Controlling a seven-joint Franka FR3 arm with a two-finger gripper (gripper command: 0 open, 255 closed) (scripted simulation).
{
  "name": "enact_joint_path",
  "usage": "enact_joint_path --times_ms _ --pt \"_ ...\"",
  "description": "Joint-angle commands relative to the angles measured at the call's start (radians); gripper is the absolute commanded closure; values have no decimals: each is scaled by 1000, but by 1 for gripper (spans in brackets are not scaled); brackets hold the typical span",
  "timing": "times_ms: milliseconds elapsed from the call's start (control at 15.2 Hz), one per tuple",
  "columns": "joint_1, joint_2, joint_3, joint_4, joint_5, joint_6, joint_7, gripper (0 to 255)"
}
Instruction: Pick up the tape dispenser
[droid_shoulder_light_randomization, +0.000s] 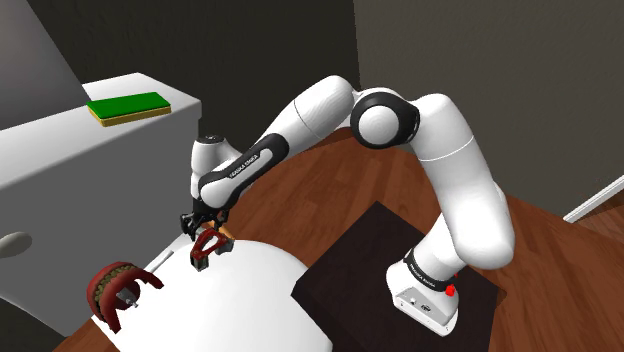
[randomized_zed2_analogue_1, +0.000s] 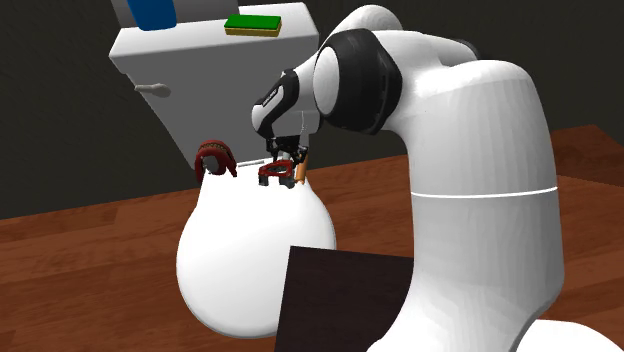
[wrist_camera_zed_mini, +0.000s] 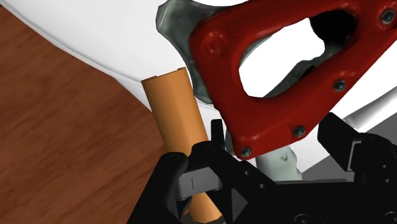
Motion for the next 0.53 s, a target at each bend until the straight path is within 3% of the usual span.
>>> enact_joint_path --times_ms 0,462 --pt "-1 -10 2 -5 1 -6 1 255" --pt "-13 -91 15 -40 11 -51 6 255"
